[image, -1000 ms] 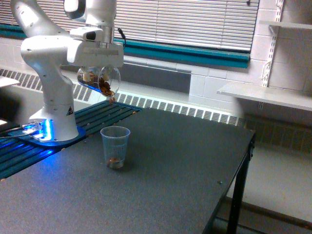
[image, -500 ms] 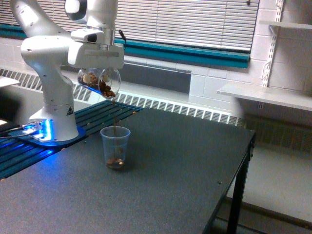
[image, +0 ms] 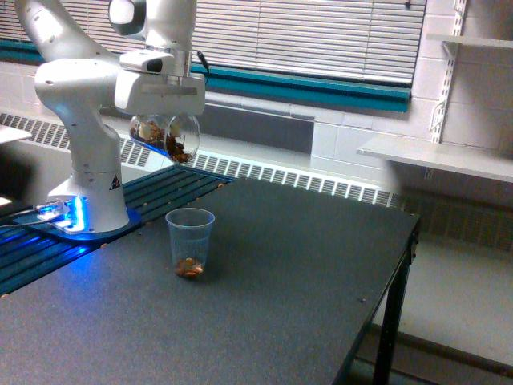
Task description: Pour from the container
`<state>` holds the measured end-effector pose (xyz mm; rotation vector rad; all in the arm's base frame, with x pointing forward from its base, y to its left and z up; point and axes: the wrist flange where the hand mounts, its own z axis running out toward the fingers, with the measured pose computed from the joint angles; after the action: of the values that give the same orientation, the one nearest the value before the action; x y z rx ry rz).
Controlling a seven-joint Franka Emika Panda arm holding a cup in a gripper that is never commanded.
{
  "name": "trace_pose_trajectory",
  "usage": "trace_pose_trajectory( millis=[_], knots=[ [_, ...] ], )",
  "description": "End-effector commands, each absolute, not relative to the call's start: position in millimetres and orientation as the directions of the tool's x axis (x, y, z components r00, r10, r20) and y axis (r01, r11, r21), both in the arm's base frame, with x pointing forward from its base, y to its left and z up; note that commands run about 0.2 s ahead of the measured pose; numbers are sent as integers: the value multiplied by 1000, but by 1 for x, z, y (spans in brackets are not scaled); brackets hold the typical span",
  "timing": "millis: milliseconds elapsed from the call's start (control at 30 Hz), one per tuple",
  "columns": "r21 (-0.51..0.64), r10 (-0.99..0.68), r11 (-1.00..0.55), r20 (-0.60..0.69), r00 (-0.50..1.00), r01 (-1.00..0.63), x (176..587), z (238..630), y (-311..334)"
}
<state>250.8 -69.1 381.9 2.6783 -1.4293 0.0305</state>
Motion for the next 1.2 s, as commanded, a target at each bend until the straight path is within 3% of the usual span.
trace_pose_trajectory(
  millis=[33,1200],
  knots=[
    [112,-829,-551,37,558,-827,245,366,-64],
    [144,-833,-547,4,553,-825,243,357,-65]
  ],
)
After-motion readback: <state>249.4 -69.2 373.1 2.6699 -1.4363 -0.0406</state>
